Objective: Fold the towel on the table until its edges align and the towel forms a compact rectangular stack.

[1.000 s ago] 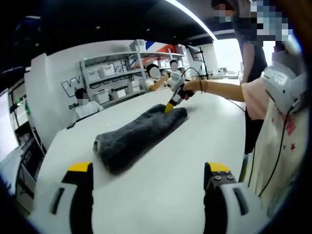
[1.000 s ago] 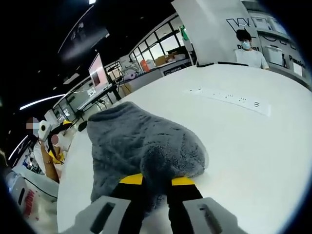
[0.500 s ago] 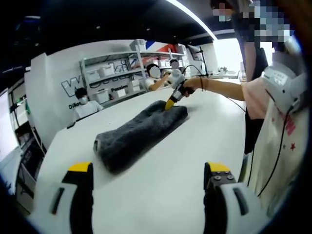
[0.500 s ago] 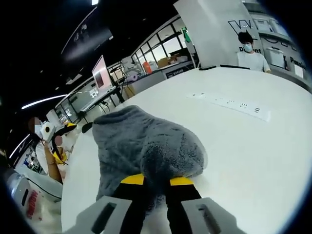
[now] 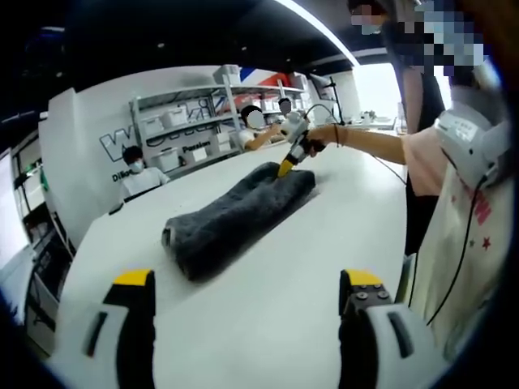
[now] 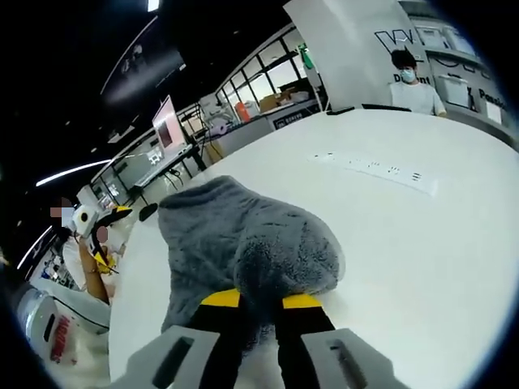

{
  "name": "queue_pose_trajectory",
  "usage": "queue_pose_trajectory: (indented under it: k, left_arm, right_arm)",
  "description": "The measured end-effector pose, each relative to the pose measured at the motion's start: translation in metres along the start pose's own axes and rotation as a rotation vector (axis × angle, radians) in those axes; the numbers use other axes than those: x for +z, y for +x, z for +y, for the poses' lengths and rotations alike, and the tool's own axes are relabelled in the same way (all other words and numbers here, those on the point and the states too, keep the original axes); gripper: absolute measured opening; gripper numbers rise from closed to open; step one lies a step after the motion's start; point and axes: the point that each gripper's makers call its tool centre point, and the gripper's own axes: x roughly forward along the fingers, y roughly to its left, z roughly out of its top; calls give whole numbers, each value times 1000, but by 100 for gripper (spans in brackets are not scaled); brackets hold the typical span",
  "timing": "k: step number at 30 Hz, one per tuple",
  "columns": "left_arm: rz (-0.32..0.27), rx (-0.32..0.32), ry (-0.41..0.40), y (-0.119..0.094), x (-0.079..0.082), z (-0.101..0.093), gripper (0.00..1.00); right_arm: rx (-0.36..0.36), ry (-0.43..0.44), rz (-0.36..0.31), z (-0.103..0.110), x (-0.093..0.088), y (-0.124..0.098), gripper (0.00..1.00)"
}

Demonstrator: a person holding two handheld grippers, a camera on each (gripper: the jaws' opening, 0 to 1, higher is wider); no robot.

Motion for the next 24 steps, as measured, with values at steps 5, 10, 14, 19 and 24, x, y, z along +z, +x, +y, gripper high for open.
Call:
queue_pose_trajectory:
  k: [5, 10, 14, 19, 24]
  left_arm:
    - [-2, 6, -2, -1, 0, 1, 99]
    - [-1, 1, -1, 1, 0, -1, 99]
    - [-4, 0, -1, 2, 0, -2, 99]
    - [-4, -3, 1, 2, 1, -2, 99]
    - [-4, -6, 3, 3, 0, -3, 99]
  right_arm:
    - [-11, 3, 4, -5, -5, -14, 14]
    - [-29, 6, 8, -7, -12, -29, 14]
    - [-41, -1, 11, -8, -14, -40, 14]
    - [-52, -3, 8, -9, -14, -51, 14]
    - [-62, -5, 18, -11, -18, -59, 14]
